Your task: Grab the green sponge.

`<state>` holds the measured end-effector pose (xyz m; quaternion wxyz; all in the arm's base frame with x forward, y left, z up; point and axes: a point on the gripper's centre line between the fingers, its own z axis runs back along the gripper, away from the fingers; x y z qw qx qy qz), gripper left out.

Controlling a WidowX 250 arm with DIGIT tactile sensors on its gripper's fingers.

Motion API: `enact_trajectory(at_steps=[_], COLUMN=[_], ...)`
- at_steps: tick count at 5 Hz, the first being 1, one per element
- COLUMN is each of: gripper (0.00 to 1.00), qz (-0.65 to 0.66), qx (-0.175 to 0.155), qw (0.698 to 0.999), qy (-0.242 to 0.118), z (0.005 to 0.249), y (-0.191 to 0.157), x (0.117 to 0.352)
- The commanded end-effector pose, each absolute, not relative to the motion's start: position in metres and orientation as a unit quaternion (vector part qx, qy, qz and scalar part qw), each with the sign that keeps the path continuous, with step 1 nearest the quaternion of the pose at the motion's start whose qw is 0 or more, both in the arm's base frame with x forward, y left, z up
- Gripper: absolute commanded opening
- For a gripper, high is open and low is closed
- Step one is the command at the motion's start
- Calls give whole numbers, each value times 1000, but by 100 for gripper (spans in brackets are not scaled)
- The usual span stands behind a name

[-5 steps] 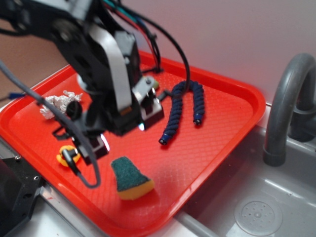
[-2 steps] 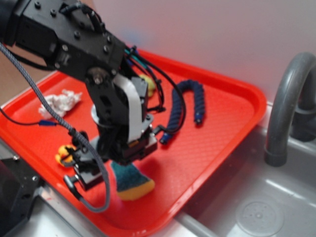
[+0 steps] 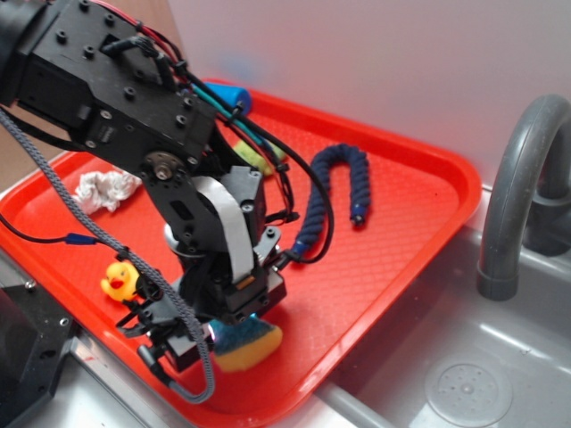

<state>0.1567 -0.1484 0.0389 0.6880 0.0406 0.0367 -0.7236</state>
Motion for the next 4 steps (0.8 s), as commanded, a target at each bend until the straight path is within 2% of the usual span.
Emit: enact_trajectory(at_steps=[1,2,3,4], gripper=[0,0,0,0], qz=[-601,-497,-385,-265], qx=[51,54,27,-1], qw=[797,866,922,963], qy=[-22,-18,-26,-45], z=[69,109,145,192], y=[-120,-77,-59,-47], x=[157,199,219,191])
